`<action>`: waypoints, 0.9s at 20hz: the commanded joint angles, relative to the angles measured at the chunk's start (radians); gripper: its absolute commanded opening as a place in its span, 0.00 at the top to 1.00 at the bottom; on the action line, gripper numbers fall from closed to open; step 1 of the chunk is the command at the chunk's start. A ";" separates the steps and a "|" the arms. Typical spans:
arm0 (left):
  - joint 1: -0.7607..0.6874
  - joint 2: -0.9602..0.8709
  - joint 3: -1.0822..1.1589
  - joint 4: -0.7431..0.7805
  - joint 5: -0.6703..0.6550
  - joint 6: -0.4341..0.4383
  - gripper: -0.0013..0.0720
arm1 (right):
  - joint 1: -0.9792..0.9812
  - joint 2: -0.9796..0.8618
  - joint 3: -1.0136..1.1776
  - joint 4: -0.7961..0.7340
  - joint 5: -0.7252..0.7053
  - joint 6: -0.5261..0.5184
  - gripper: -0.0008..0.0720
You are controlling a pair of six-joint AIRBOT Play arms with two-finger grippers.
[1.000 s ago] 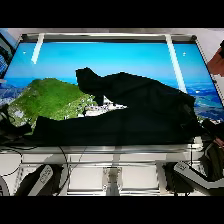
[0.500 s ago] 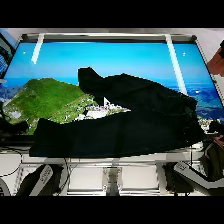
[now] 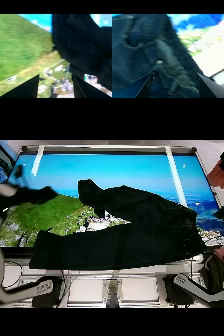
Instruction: Fold the clothes and pants, and hang the long-sleeved shirts on hangers.
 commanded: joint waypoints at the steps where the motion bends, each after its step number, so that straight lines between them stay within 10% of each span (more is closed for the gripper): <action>1: -0.149 -0.334 0.233 -0.055 -0.051 -0.120 0.34 | 0.075 -0.002 0.014 0.063 -0.014 -0.016 0.12; 12: -0.167 -0.560 0.483 0.193 -0.273 -0.398 0.44 | 0.221 -0.003 0.013 0.070 -0.094 -0.014 0.13; 18: -0.196 -0.577 0.487 0.186 -0.146 -0.402 0.44 | 0.221 -0.007 0.012 0.080 -0.094 -0.015 0.13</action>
